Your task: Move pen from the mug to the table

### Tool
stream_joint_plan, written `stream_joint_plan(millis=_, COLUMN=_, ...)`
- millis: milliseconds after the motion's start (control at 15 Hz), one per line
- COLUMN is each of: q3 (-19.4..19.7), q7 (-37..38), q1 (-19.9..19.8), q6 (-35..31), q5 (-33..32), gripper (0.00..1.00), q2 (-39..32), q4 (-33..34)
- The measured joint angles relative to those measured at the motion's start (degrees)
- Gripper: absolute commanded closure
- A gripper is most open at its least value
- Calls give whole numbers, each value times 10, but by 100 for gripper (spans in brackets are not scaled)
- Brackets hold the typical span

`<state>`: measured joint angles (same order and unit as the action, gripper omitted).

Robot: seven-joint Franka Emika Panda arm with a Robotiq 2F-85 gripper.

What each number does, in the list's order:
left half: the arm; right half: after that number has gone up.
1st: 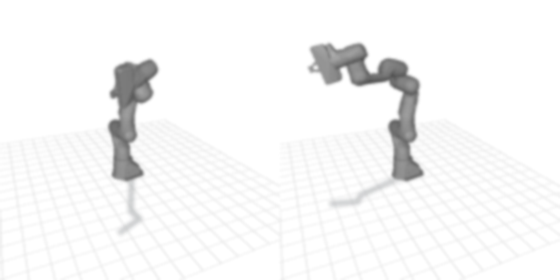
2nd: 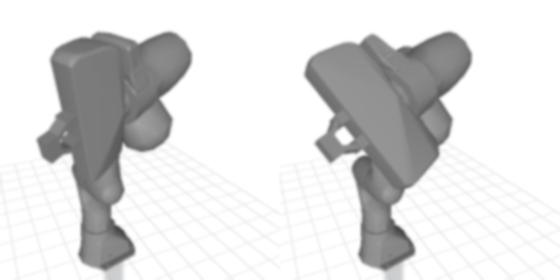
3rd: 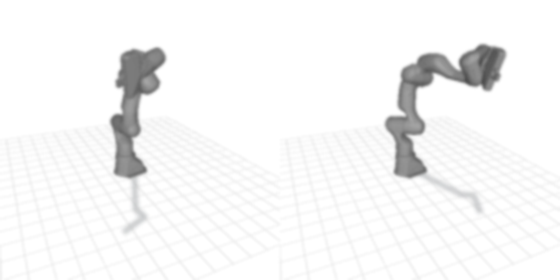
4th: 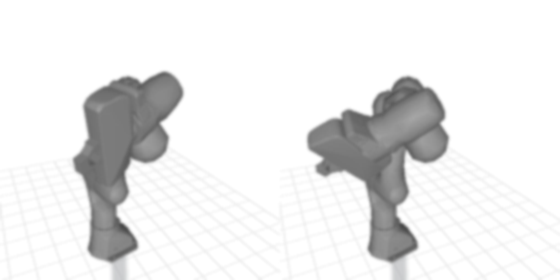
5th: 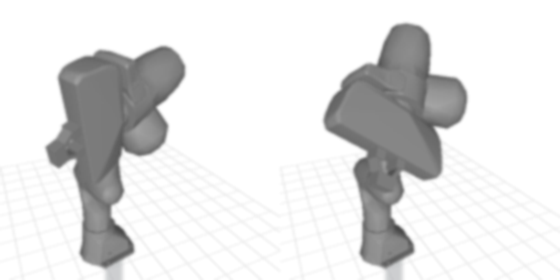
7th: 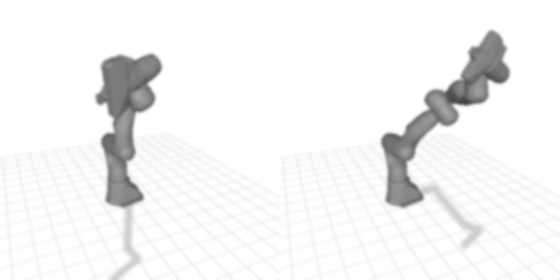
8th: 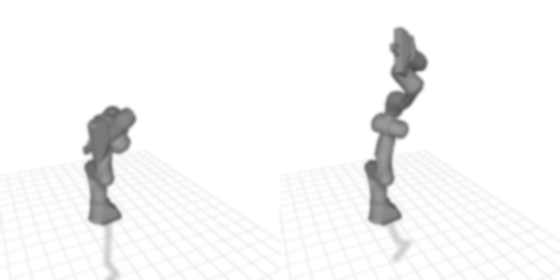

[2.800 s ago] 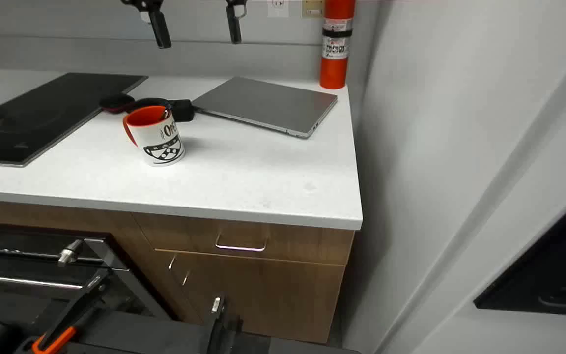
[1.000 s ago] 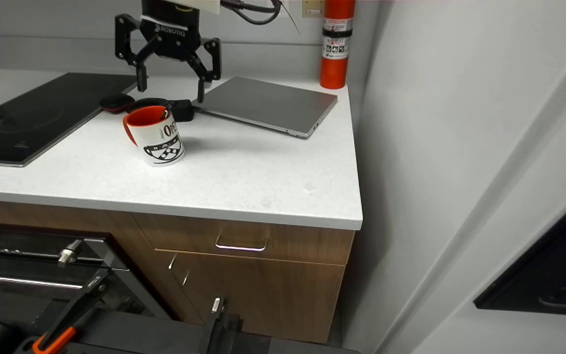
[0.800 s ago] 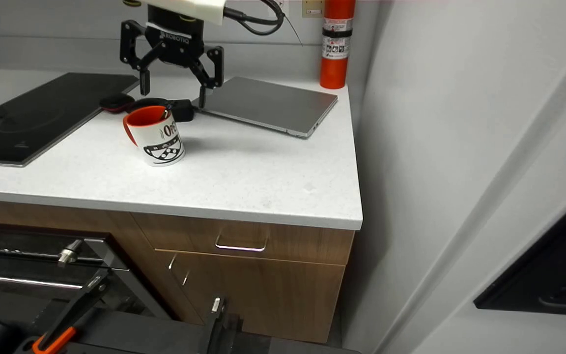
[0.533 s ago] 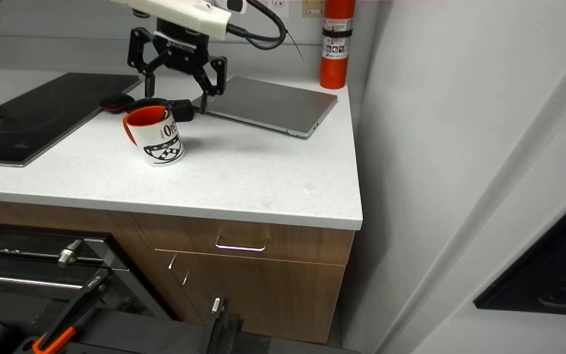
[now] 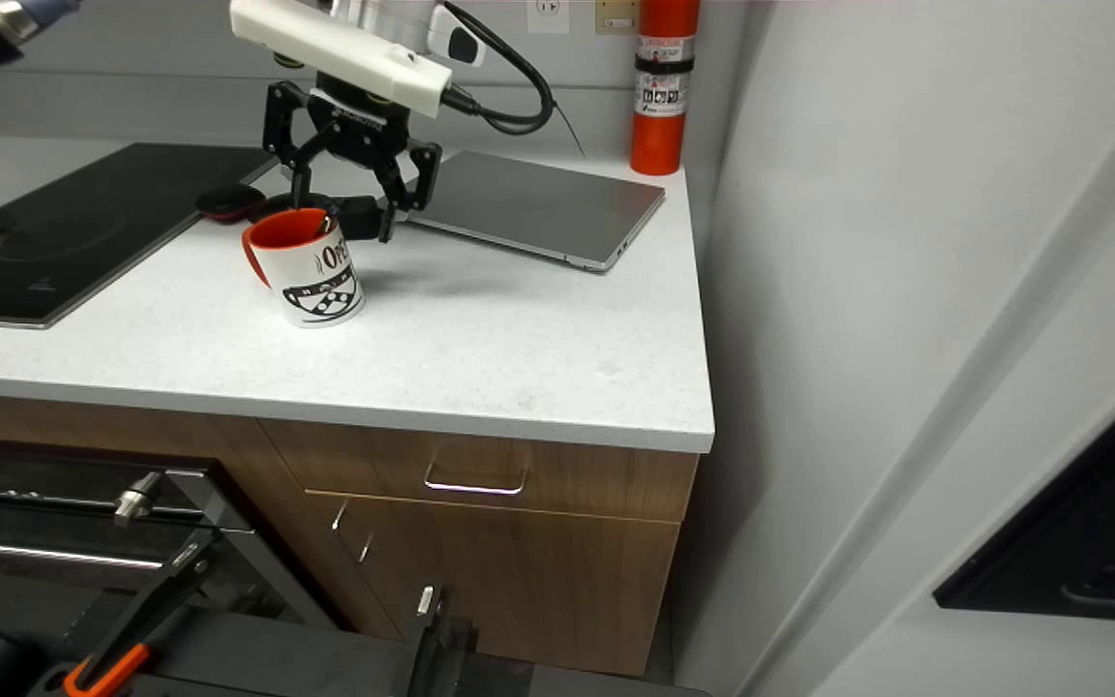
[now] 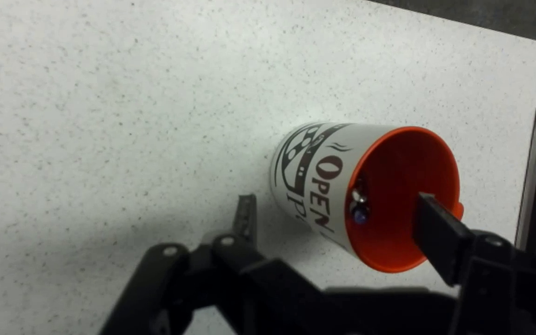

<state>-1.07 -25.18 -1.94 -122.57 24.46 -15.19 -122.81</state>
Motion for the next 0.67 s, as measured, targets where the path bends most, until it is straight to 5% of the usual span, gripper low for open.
stream_joint_plan(millis=467, q3=-15, q7=0, q1=-4, q6=7, q5=1, gripper=97, q2=5, q4=-6)
stream_joint_plan(millis=667, q3=-16, q7=0, q1=-4, q6=10, q5=1, gripper=97, q2=23, q4=-16)
